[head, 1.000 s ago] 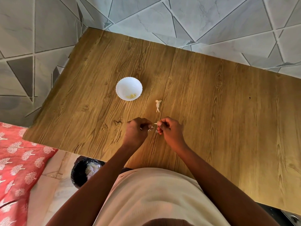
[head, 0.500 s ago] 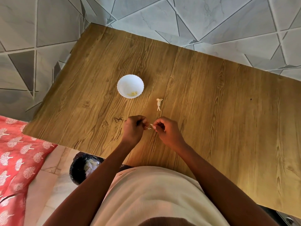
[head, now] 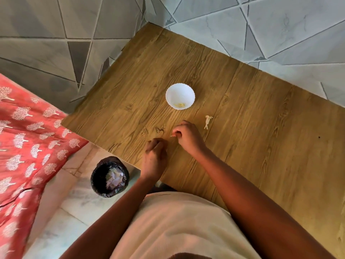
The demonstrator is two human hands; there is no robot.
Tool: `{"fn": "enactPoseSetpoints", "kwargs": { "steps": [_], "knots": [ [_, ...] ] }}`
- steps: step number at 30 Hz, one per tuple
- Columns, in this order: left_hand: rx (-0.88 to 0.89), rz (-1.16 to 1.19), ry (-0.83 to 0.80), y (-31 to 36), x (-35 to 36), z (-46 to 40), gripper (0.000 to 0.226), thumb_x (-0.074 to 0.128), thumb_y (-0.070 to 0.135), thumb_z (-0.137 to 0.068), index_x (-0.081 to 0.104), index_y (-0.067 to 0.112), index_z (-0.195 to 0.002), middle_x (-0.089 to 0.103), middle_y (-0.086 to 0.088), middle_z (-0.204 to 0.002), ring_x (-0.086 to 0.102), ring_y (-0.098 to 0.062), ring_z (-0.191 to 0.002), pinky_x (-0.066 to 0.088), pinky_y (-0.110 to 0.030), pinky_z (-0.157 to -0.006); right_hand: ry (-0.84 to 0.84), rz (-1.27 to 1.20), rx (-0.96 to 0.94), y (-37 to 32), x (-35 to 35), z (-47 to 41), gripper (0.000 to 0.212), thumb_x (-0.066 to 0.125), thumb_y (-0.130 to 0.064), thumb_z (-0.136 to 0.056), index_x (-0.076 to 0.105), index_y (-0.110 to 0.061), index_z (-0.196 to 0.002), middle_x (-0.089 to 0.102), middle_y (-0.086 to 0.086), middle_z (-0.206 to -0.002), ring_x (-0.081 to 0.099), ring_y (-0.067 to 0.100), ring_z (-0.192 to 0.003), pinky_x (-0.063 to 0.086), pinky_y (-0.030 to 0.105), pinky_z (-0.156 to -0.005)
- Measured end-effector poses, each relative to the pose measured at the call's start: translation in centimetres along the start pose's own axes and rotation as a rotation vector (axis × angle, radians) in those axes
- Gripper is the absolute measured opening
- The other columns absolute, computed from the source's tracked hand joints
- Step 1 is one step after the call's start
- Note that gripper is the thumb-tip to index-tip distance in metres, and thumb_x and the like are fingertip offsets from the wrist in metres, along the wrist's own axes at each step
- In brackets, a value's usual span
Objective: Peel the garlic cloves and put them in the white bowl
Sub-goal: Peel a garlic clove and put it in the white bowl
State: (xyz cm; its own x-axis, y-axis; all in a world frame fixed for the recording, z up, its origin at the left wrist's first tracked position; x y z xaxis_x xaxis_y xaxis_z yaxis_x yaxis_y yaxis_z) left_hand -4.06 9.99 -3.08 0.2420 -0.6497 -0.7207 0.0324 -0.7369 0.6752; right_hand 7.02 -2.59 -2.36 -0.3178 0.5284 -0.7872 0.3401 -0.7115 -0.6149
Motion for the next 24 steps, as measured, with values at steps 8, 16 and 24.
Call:
{"fn": "enactPoseSetpoints", "kwargs": {
  "steps": [8,16,24],
  "knots": [
    [0.158,0.072,-0.134,0.3,1.7,0.9,0.028,0.061,0.015,-0.097,0.072,0.014,-0.123,0.068,0.003,-0.132,0.06,-0.018,-0.127,0.05,-0.045,-0.102,0.434,-0.054,0.172,3.8,-5.6,8.5,0.028,0.061,0.0,-0.095,0.072,-0.005,-0.12,0.069,0.009,-0.113,0.066,0.017,-0.104,0.058,0.034,-0.091],
    [0.3,0.037,-0.184,0.2,2.7,1.7,0.038,0.053,0.018,-0.101,0.065,0.011,-0.136,0.054,0.0,-0.151,0.041,-0.017,-0.148,0.034,-0.048,-0.121,0.288,0.132,0.319,5.3,0.3,13.3,0.059,0.03,-0.033,-0.106,0.027,0.0,-0.156,0.028,0.018,-0.163,0.017,0.032,-0.154,0.019,0.049,-0.125],
    [0.293,0.042,-0.242,0.0,2.7,1.7,0.042,0.054,0.013,-0.099,0.061,0.009,-0.14,0.051,-0.001,-0.154,0.039,-0.017,-0.149,0.036,-0.052,-0.118,0.208,0.243,0.162,1.8,3.1,8.7,0.052,0.055,-0.015,-0.101,0.043,0.001,-0.148,0.035,0.022,-0.159,0.024,0.037,-0.151,0.023,0.05,-0.122]
  ]
}}
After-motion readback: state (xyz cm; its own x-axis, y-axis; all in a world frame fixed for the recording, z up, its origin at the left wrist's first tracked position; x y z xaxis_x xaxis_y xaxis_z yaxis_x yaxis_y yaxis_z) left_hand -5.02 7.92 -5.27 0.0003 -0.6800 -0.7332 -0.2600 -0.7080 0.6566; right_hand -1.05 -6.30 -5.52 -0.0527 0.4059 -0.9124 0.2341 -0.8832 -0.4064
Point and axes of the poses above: each hand's wrist, its own z-axis away from the middle knuckle, its own x-axis out of the palm, y = z × x, the point moved 6 cm from there along -z, towards the middle knuckle
